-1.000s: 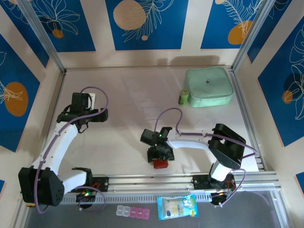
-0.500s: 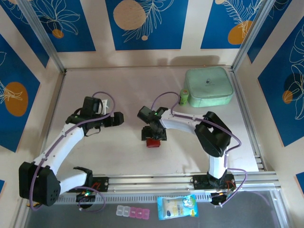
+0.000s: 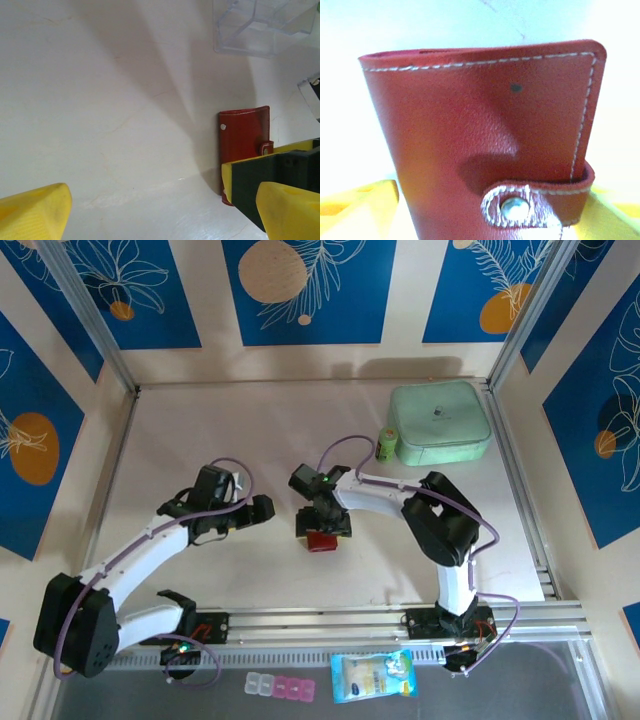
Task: Take the credit cards out of the card holder
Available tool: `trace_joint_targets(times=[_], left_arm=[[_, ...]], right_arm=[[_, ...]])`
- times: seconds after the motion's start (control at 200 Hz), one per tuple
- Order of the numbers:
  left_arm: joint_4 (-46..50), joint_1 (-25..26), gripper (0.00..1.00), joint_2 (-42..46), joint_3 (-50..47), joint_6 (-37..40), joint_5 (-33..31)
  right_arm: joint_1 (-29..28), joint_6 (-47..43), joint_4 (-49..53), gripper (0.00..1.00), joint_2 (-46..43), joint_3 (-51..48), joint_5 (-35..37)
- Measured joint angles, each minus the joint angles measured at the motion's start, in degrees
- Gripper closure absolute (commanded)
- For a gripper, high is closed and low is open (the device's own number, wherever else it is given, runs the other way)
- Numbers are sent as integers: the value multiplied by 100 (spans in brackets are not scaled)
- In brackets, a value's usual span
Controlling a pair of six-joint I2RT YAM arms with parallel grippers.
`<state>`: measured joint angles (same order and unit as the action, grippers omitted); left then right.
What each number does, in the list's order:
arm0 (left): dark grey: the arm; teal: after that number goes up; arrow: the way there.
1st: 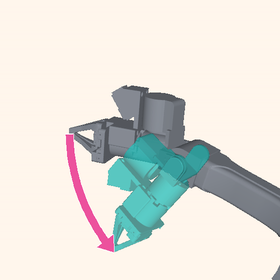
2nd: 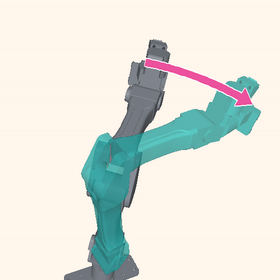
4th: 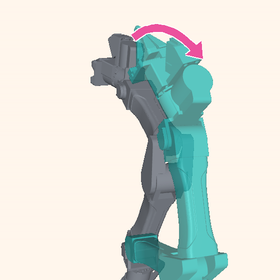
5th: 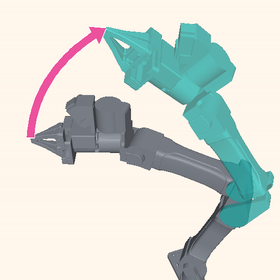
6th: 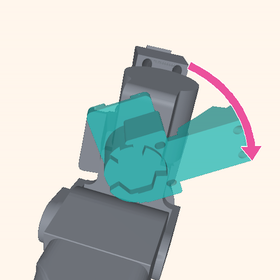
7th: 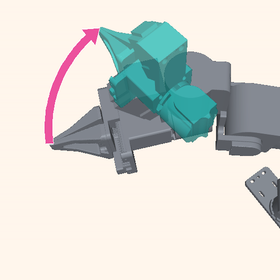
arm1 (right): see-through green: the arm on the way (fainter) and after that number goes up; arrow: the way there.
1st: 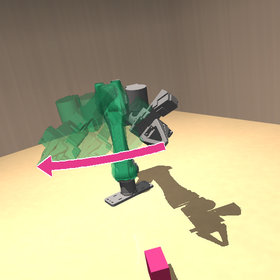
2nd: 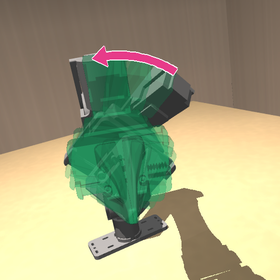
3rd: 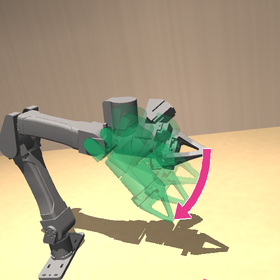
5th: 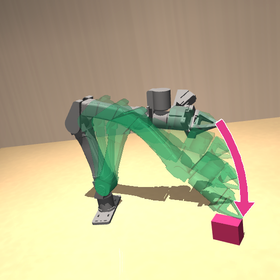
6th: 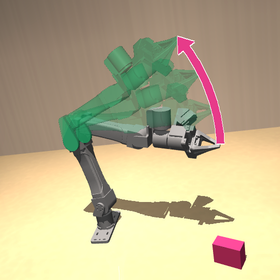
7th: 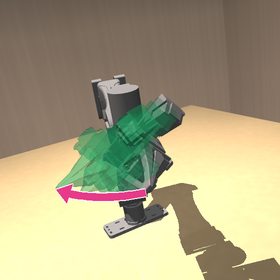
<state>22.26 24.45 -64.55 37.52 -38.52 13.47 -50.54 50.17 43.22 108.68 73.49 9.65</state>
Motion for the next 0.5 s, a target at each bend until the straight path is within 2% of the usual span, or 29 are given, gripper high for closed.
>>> trace_joint_targets(times=[0.18,0.305,0.42,0.5], left_arm=[[-535,181,24,-96,-61,-363,55],[-942,376,39,-374,-129,-649,133],[-1333,605,46,-704,-160,-916,267],[-1615,758,46,-935,-162,-1001,365]], right_arm=[[118,17,-61,16,-809,-367,-85],[297,17,-144,21,-1394,-656,-162],[516,-63,-168,25,-1617,-813,-262],[629,-118,-184,30,-1626,-850,-297]])
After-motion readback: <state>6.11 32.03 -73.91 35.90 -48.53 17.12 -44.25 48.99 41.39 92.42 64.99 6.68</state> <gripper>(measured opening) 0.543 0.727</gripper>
